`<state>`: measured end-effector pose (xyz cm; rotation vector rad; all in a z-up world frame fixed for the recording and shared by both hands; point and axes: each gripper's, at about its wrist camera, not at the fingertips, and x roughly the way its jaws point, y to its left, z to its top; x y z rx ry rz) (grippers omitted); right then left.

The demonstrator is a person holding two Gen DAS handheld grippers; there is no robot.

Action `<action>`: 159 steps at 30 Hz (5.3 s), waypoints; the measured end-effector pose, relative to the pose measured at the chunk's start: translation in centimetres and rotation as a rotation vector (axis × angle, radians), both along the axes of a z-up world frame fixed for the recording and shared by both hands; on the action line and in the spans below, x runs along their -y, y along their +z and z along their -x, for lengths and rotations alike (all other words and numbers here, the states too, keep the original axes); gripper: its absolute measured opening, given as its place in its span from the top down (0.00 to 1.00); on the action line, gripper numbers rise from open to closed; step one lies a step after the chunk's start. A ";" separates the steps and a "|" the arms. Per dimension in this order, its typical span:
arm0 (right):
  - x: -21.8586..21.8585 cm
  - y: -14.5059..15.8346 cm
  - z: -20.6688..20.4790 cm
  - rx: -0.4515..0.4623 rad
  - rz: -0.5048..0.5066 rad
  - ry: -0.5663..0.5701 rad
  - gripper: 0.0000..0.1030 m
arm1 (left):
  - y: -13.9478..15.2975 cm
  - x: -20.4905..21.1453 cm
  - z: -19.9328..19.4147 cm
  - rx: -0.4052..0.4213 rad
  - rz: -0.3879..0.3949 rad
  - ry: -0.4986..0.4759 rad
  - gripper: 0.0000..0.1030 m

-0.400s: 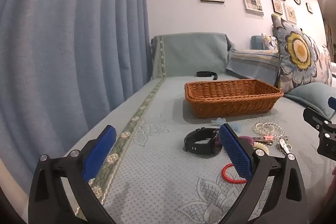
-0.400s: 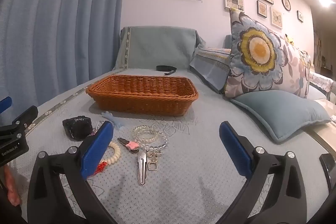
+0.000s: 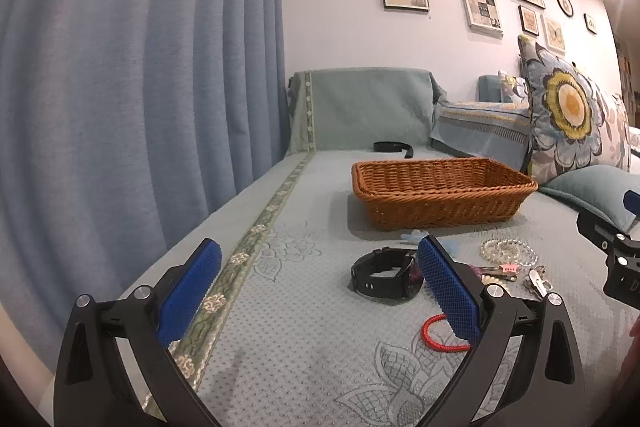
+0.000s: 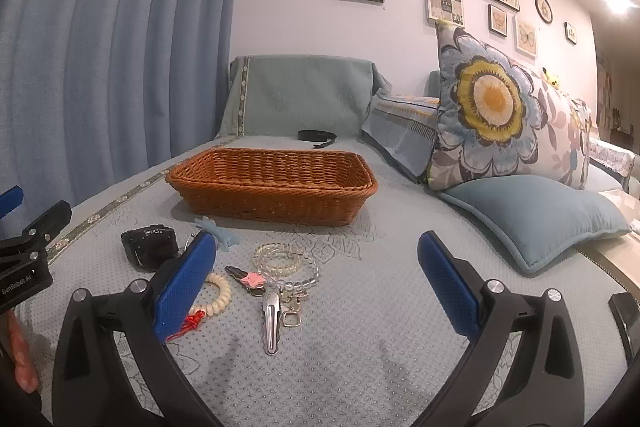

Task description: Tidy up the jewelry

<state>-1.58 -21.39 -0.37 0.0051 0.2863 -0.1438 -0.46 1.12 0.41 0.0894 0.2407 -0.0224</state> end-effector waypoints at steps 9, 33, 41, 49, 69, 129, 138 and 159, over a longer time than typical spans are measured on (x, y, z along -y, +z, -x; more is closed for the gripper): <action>0.3 -0.3 0.3 0.009 -0.007 0.004 0.07 | -0.1 -0.1 -0.3 -0.017 -0.003 -0.001 0.07; 0.5 -0.5 0.1 -0.008 -0.017 0.008 0.07 | -0.5 0.2 -1.0 -0.042 0.034 0.004 0.07; 0.4 -0.5 0.1 -0.006 0.004 0.008 0.07 | -0.5 0.1 -1.0 -0.046 0.038 0.004 0.07; 0.3 -1.0 -1.1 -0.072 0.034 0.015 0.07 | -0.6 -1.0 -2.2 -0.105 0.091 -0.004 0.08; 4.4 -3.0 -7.1 -0.469 -0.062 0.146 0.47 | -2.0 -2.2 -14.5 -0.637 0.295 -0.303 0.32; 4.5 1.9 -27.9 -0.461 -0.070 0.189 0.94 | 0.9 8.8 -26.6 -0.502 0.172 -0.363 0.87; 6.4 1.2 -25.5 -0.427 -0.115 0.177 0.70 | 1.8 8.1 -24.8 -0.407 0.196 -0.385 0.57; 3.5 -1.1 -5.4 -0.409 -0.316 0.294 0.52 | 2.8 0.7 -7.9 -0.389 0.311 -0.478 0.51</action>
